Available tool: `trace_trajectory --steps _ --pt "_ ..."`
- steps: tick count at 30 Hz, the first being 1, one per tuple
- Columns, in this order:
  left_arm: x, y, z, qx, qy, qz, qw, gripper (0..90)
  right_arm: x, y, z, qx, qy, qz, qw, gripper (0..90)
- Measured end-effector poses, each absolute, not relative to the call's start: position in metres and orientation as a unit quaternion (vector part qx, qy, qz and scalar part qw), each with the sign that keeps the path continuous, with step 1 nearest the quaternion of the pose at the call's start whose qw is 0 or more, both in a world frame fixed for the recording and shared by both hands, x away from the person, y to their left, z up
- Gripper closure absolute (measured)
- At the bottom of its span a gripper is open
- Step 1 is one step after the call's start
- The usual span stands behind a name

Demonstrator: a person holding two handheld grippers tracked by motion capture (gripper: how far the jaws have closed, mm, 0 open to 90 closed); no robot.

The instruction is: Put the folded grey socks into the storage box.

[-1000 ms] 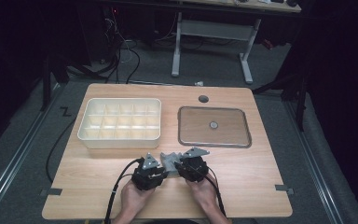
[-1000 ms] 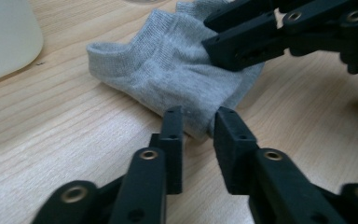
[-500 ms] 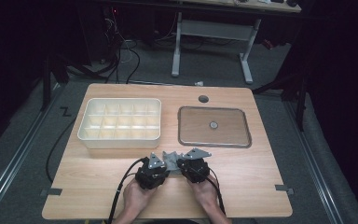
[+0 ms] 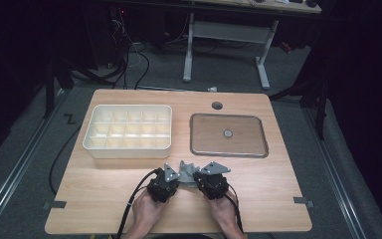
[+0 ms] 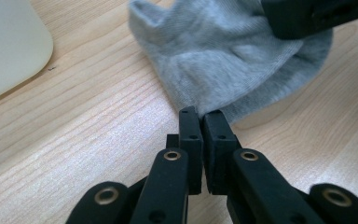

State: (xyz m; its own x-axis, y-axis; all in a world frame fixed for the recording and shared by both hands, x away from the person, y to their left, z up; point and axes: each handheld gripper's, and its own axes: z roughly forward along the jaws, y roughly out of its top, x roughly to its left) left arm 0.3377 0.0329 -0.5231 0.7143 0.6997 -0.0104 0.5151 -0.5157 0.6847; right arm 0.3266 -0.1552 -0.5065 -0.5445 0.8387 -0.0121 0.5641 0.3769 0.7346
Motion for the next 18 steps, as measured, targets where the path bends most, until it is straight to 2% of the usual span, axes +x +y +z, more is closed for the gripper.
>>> trace_trajectory --steps 4,18 --pt "0.335 0.032 -0.523 0.863 0.348 0.134 0.34 87.3 0.328 -0.157 -0.519 0.448 0.806 0.334 0.193 86.0" --pt "0.323 0.042 -0.521 0.863 0.354 0.11 0.343 86.9 0.328 -0.15 -0.521 0.422 0.819 0.338 0.192 82.7"
